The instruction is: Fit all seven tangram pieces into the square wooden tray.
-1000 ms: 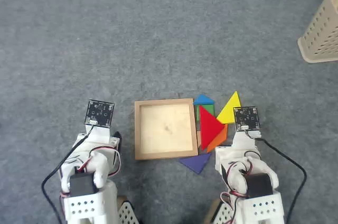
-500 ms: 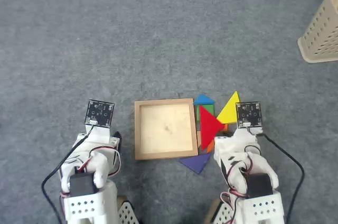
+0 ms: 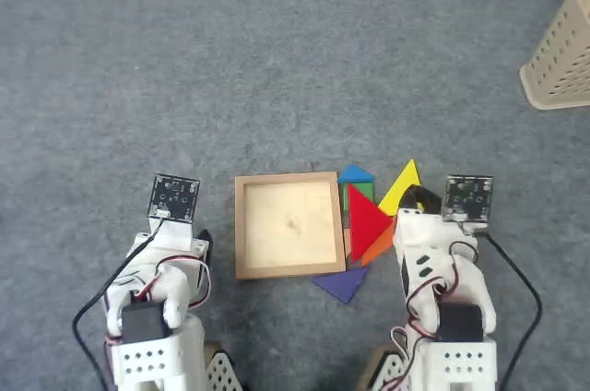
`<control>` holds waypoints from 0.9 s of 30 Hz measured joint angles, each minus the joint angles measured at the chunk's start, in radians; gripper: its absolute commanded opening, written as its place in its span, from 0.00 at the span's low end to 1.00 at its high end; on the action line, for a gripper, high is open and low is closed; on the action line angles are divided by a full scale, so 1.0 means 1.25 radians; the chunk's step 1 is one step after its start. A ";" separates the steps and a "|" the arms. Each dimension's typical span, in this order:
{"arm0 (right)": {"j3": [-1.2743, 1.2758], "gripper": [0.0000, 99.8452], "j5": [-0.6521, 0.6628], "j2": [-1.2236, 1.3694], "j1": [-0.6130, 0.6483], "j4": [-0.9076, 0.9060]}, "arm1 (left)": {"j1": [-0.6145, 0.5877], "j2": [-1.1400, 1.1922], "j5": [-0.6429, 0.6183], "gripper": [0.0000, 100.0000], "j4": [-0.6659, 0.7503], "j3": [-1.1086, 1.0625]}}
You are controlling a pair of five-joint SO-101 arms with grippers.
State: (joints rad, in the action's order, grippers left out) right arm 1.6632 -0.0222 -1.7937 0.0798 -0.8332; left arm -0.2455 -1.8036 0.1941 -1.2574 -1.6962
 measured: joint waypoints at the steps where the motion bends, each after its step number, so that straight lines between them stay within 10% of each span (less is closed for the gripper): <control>1: -0.006 0.01 0.025 0.000 0.002 -0.017 | 0.000 0.000 0.000 0.17 0.000 0.000; 14: -0.185 0.07 0.107 0.047 0.002 -0.212 | 0.000 0.000 0.000 0.17 0.000 0.000; 27: -0.703 0.19 0.096 0.894 0.199 -0.239 | 0.000 0.000 0.000 0.17 0.000 0.000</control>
State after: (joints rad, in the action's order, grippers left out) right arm 0.7841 0.0974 -0.6767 0.3284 -1.1324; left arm -0.2455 -1.8036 0.1941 -1.2574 -1.6962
